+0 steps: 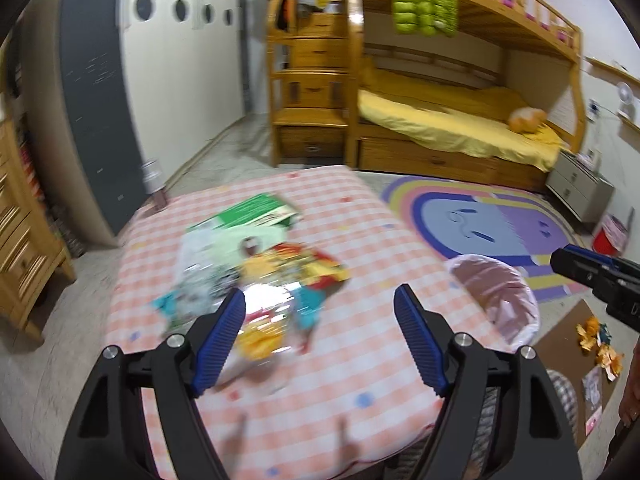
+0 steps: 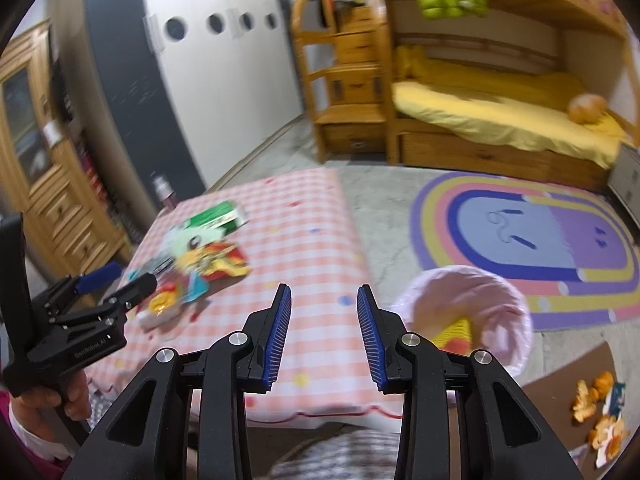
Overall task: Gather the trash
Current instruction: 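Move both open tools back over the remaining wrappers on the table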
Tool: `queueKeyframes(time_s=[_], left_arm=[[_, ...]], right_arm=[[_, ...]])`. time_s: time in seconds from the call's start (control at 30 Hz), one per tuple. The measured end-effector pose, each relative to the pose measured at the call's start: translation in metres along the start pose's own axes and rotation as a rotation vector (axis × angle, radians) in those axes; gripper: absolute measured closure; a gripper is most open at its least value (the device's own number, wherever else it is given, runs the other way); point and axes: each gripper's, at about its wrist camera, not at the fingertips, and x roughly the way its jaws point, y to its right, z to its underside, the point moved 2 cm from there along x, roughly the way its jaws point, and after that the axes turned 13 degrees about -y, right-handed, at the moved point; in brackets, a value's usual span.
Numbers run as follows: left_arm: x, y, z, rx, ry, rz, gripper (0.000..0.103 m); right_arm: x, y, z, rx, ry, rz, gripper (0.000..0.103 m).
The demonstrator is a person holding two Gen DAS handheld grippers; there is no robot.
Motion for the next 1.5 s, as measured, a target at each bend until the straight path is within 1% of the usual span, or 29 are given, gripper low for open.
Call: queueKeyframes(time_s=[0.1, 0.2, 0.33, 0.43, 0.5, 0.53, 0.57, 0.6, 0.63, 0.7, 0.73, 0.87, 0.9, 0.93, 1.03, 1.1, 1.13, 1.23, 1.37, 1.4, 1.47, 1.5], left_arm=[[-0.002, -0.029, 0.013, -0.044, -0.002, -0.032, 0.027], [-0.004, -0.055, 0.025, -0.084, -0.001, -0.058, 0.025], [-0.004, -0.088, 0.041, -0.144, -0.003, -0.088, 0.024], [-0.004, -0.115, 0.049, -0.19, -0.002, -0.109, 0.024], [-0.005, -0.128, 0.052, -0.21, -0.002, -0.11, 0.024], [-0.004, -0.133, 0.053, -0.216, -0.001, -0.11, 0.023], [-0.004, -0.139, 0.053, -0.223, 0.0, -0.116, 0.022], [-0.003, -0.142, 0.053, -0.227, 0.0, -0.119, 0.022], [-0.002, -0.146, 0.053, -0.23, 0.0, -0.121, 0.021], [0.0, -0.154, 0.053, -0.239, -0.005, -0.13, 0.021], [0.001, -0.155, 0.052, -0.241, -0.006, -0.131, 0.021], [0.006, -0.162, 0.052, -0.262, -0.014, -0.129, 0.021], [0.008, -0.165, 0.052, -0.267, -0.018, -0.129, 0.021], [0.01, -0.165, 0.052, -0.271, -0.021, -0.129, 0.021], [0.013, -0.17, 0.053, -0.285, -0.03, -0.131, 0.021], [0.015, -0.172, 0.052, -0.287, -0.035, -0.131, 0.021], [0.016, -0.173, 0.053, -0.287, -0.037, -0.131, 0.021], [0.018, -0.174, 0.053, -0.285, -0.043, -0.133, 0.021], [0.021, -0.174, 0.055, -0.284, -0.055, -0.131, 0.021], [0.022, -0.174, 0.055, -0.283, -0.057, -0.131, 0.021], [0.022, -0.175, 0.056, -0.282, -0.061, -0.133, 0.021], [0.021, -0.175, 0.056, -0.281, -0.06, -0.133, 0.021]], right_arm=[[0.014, -0.031, -0.001, -0.062, -0.018, -0.02, 0.066], [0.03, -0.059, -0.002, -0.122, -0.038, -0.045, 0.059], [0.05, -0.09, -0.002, -0.196, -0.063, -0.051, 0.054], [0.07, -0.11, -0.001, -0.239, -0.098, -0.07, 0.054], [0.082, -0.123, -0.001, -0.267, -0.121, -0.077, 0.053], [0.089, -0.129, 0.0, -0.28, -0.131, -0.086, 0.052], [0.093, -0.134, -0.001, -0.288, -0.138, -0.093, 0.049], [0.098, -0.14, -0.001, -0.3, -0.145, -0.102, 0.042], [0.101, -0.145, -0.002, -0.314, -0.148, -0.107, 0.039], [0.108, -0.157, -0.004, -0.342, -0.153, -0.11, 0.036], [0.112, -0.162, -0.006, -0.354, -0.157, -0.111, 0.03], [0.13, -0.178, -0.012, -0.398, -0.174, -0.115, 0.026], [0.135, -0.182, -0.014, -0.41, -0.179, -0.117, 0.02], [0.14, -0.185, -0.015, -0.422, -0.182, -0.119, 0.016], [0.153, -0.189, -0.02, -0.445, -0.198, -0.124, 0.016], [0.164, -0.189, -0.022, -0.444, -0.229, -0.132, 0.015], [0.168, -0.189, -0.022, -0.444, -0.24, -0.143, 0.013], [0.17, -0.188, -0.02, -0.447, -0.268, -0.183, 0.013], [0.168, -0.192, -0.009, -0.497, -0.294, -0.171, 0.015], [0.169, -0.193, -0.006, -0.504, -0.298, -0.157, 0.021], [0.168, -0.194, -0.002, -0.511, -0.303, -0.161, 0.028], [0.165, -0.195, 0.0, -0.517, -0.295, -0.156, 0.036]])
